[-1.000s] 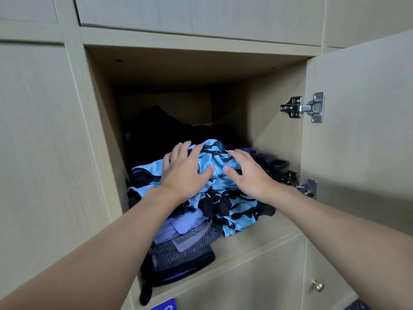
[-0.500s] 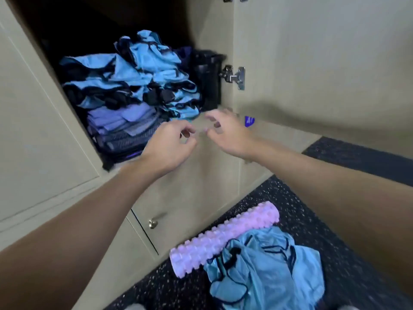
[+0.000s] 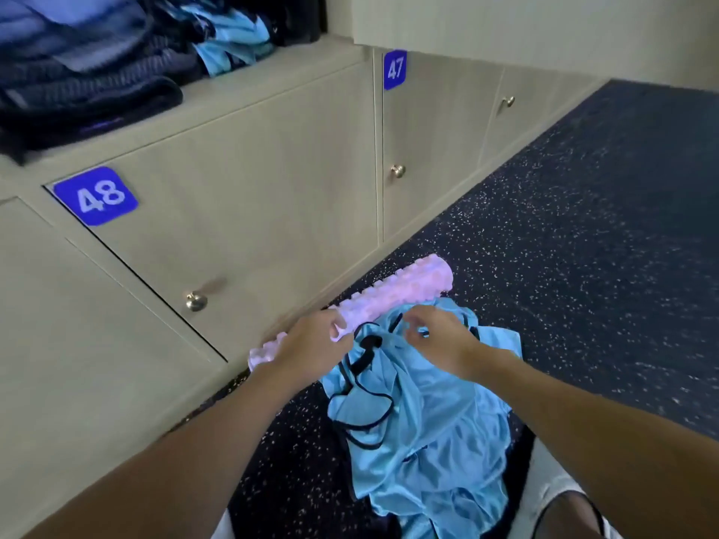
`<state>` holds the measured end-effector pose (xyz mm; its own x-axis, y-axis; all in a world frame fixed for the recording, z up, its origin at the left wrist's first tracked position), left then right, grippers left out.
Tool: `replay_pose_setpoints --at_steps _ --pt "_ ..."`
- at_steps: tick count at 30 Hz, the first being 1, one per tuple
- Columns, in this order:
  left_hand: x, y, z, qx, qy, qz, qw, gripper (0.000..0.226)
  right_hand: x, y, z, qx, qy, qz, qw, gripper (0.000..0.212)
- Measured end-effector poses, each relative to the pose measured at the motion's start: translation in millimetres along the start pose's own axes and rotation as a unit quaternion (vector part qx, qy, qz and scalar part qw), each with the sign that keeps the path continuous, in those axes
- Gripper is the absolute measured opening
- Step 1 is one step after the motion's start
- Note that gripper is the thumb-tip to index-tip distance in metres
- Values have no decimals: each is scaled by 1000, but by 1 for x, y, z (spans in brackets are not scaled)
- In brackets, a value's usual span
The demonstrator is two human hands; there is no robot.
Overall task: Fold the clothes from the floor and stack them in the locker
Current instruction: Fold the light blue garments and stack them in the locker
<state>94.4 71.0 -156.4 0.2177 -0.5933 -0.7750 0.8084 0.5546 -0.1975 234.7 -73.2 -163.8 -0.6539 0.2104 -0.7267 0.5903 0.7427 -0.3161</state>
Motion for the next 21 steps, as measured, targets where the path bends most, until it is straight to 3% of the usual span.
replay_pose_setpoints --at_steps 5,9,12,15,19,21 --pt "56 4 -42 -59 -4 -32 998 44 39 9 35 6 -42 -35 998 51" --pt "77 14 -41 -72 -52 -46 995 60 51 13 51 34 -33 -41 998 70" --pt "85 22 -34 -83 -90 -20 992 74 64 12 59 52 -49 -63 995 61" --pt "91 28 -31 -109 -107 -6 988 65 72 6 58 40 -13 -76 996 35" --pt "99 25 -34 -90 -105 -23 990 35 73 -2 57 26 28 -87 996 27" --pt "99 17 -40 -83 -78 -35 993 27 62 0 60 9 -34 -22 999 31"
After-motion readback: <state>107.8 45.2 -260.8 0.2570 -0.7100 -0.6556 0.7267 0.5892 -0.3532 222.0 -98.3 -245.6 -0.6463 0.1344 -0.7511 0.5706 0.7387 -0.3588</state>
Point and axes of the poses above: each hand's wrist, its own y-axis towards the middle knuckle, its own x-axis out of the palm, z = x × y, the point moved 8 cm from there along y, towards the middle knuckle, and after that the axes turned 4 degrees about x, right-handed, at the moved point
